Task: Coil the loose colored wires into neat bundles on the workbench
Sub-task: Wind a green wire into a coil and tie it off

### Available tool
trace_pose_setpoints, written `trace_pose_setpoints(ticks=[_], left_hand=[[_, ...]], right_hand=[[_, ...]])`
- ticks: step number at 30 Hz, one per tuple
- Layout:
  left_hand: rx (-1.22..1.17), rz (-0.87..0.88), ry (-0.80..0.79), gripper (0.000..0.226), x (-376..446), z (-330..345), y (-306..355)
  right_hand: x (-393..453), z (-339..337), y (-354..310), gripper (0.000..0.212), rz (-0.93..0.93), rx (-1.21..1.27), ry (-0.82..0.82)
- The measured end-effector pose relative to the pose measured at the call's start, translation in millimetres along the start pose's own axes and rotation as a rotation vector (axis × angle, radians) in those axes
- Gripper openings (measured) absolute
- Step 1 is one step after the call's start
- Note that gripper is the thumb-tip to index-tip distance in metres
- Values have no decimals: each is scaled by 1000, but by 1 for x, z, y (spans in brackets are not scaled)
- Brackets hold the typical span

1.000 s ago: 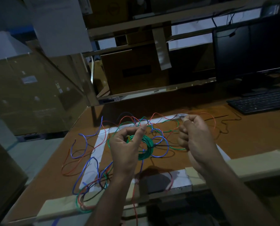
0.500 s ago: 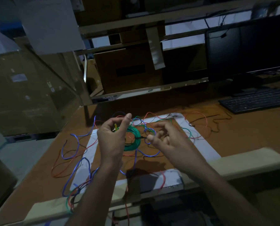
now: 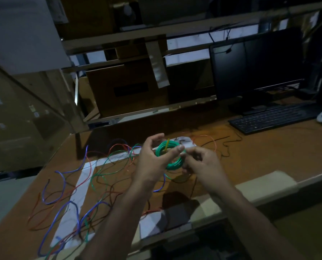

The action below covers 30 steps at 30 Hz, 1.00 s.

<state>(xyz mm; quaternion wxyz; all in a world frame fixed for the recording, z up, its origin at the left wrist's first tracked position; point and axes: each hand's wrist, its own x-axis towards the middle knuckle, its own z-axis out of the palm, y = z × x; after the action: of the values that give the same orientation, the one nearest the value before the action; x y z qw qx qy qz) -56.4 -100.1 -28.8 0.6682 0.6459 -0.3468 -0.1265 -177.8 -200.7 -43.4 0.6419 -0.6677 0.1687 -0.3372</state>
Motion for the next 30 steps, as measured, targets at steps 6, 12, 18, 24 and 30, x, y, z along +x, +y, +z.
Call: trace_pose_setpoints(ticks=[6,12,18,24,30], left_hand=[[31,-57,-30,58,32,44,-18],[69,-105,-38,40,51,83,-34],[54,-126,-21,35,55,93,-40],[9,-109,102,21,56,80,-38],[-76,-83,155,24,51,61,-30]], right_hand=[[59,-63,12,19,-8,53,335],[143,-126,39,22,83,-67,562],[204,-129,60,16,223,-370,567],[234,-98,85,16,323,-569,435],[230,-81,85,34,275,-888,357]])
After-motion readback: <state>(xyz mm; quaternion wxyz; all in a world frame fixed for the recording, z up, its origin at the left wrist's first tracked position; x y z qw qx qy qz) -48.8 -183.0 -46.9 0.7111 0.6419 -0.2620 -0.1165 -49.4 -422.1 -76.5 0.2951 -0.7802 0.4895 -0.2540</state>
